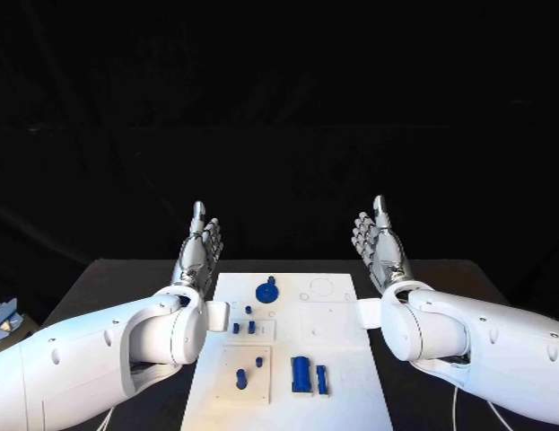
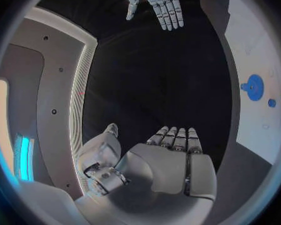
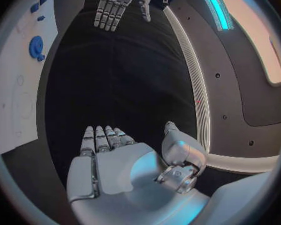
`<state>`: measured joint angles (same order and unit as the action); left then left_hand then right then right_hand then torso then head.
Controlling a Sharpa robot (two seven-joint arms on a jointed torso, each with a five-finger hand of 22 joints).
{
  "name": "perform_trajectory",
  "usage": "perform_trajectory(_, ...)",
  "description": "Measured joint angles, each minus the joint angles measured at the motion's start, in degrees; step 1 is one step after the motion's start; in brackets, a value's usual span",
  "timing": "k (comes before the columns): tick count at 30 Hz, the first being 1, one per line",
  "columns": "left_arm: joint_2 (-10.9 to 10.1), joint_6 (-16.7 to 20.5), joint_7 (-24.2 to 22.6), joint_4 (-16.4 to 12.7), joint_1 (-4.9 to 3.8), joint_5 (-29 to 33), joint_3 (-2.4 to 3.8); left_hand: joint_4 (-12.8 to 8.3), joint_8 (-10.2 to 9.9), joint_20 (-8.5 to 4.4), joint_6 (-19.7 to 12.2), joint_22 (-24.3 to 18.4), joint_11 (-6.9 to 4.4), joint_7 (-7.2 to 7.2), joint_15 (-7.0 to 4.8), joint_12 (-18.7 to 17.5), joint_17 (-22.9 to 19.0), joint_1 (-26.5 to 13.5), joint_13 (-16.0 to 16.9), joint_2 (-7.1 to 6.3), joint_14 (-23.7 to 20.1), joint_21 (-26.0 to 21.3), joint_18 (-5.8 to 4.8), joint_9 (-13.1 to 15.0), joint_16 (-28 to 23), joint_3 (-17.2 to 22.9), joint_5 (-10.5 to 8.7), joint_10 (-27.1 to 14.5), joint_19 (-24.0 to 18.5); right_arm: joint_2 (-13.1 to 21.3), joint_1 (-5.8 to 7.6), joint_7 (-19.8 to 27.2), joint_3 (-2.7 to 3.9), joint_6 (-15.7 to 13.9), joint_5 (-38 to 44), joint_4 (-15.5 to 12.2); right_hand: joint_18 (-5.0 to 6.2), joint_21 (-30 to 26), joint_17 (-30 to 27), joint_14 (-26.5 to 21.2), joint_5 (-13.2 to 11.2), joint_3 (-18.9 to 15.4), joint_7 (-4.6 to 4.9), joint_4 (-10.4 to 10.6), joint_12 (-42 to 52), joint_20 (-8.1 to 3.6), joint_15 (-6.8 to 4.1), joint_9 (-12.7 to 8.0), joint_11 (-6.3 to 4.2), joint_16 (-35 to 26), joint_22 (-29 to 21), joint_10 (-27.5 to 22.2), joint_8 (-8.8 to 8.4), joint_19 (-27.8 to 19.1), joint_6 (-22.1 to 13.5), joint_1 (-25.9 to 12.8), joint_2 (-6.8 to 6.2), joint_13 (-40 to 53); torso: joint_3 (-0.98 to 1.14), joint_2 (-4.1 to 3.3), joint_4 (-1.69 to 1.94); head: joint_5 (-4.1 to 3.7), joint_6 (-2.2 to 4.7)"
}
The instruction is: Assemble the parts on the task board
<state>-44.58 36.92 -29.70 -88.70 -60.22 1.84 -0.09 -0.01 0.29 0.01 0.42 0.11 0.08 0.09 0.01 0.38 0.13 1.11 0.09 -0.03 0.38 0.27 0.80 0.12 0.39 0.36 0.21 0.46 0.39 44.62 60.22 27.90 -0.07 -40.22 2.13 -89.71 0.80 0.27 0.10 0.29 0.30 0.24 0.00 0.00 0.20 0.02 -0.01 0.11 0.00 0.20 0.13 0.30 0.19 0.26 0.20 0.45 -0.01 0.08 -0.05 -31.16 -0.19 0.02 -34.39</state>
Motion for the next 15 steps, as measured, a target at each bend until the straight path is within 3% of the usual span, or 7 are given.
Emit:
perform_trajectory(1, -0.05, 1.19, 0.03, -0.46, 0.01, -0.14, 0.01, 0.01, -0.09, 0.00, -0.11, -0.02, -0.07, -0.09, 0.00, 0.00, -0.02, -0.70, -0.01, 0.02, -0.17, -0.07, -0.43, -0.03, 0.00, -0.13, -0.01, -0.24, -0.19, 0.02, -0.01, 0.15, 0.01, -0.66, -0.34, -0.11, 0.00, 0.00, -0.02, 0.00, 0.00, 0.00, 0.00, 0.00, 0.00, 0.00, 0.00, -0.02, 0.00, 0.00, -0.04, 0.00, 0.00, 0.00, 0.00, 0.00, 0.00, -0.01, 0.02, -0.01, 0.05, -0.01, 0.01)
perform_trajectory(5, -0.13, 3.87, 0.10, -1.07, 0.03, -0.53, 0.02, 0.01, -0.10, -0.01, -0.11, -0.06, -0.07, -0.09, 0.01, 0.00, -0.07, -0.81, -0.04, 0.03, -0.17, -0.07, -0.46, -0.08, 0.00, -0.13, -0.01, -0.24, -0.19, 0.06, -0.03, 0.50, 0.02, -2.01, -1.16, -0.14, 0.00, 0.00, -0.05, 0.00, 0.00, 0.00, 0.00, 0.00, 0.00, 0.00, 0.00, -0.06, 0.00, 0.00, -0.08, 0.00, 0.00, 0.00, 0.00, -0.15, 0.00, -0.03, 0.04, -0.02, 0.14, -0.02, 0.01)
perform_trajectory(15, -0.16, 6.18, 0.23, -1.09, 0.04, -0.94, 0.03, 0.01, -0.10, 0.00, -0.11, -0.06, -0.07, -0.09, 0.00, 0.00, -0.08, -0.81, -0.03, 0.03, -0.17, -0.07, -0.45, -0.07, 0.00, -0.12, -0.01, -0.24, -0.19, 0.06, -0.04, 0.90, 0.02, -3.41, -2.06, -0.15, 0.01, 0.00, -0.05, 0.00, 0.00, 0.00, 0.00, 0.00, 0.00, 0.00, 0.00, -0.05, 0.00, 0.00, -0.08, 0.01, 0.00, 0.00, 0.00, -0.14, 0.00, -0.03, 0.05, -0.02, 0.19, -0.02, 0.02)
